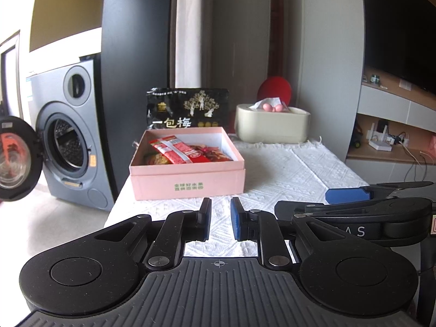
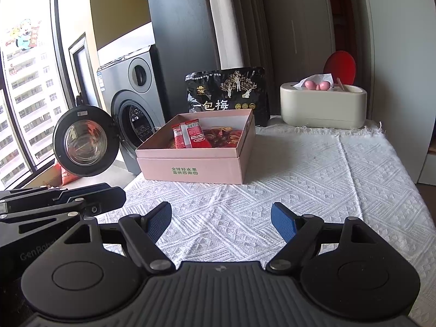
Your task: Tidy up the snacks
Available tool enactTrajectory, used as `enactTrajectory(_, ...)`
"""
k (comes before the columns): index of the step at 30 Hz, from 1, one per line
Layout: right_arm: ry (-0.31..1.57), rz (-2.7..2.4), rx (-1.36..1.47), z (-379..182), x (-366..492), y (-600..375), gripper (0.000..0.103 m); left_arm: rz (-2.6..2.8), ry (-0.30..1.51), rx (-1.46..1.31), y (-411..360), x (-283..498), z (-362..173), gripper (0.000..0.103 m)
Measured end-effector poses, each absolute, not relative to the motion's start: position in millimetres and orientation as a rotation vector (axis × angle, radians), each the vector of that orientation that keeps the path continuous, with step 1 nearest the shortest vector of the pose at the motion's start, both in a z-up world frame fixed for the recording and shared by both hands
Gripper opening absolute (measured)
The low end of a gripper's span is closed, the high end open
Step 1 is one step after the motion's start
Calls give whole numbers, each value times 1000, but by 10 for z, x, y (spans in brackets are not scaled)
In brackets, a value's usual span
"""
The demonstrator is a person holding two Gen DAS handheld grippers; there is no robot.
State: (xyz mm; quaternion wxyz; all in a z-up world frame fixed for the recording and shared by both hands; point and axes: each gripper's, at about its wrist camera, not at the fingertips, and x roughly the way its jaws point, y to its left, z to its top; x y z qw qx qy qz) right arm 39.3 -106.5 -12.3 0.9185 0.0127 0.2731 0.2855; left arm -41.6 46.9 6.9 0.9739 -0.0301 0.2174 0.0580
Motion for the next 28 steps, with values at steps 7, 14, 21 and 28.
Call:
enactTrajectory(7, 562, 587, 27, -128, 394, -1068, 81, 116, 439, -61, 464, -420, 68, 19)
enactTrajectory(14, 559, 585, 32, -132, 391, -1075, 81, 116, 445, -61, 454, -415, 58, 19)
enactTrajectory(21, 558, 585, 34, -133, 389, -1075, 81, 115, 461, -65, 460, -396, 33, 19)
enactTrajectory(28, 523, 698, -49, -208, 506, -964, 89, 167, 493, -106, 620, -267, -16, 16)
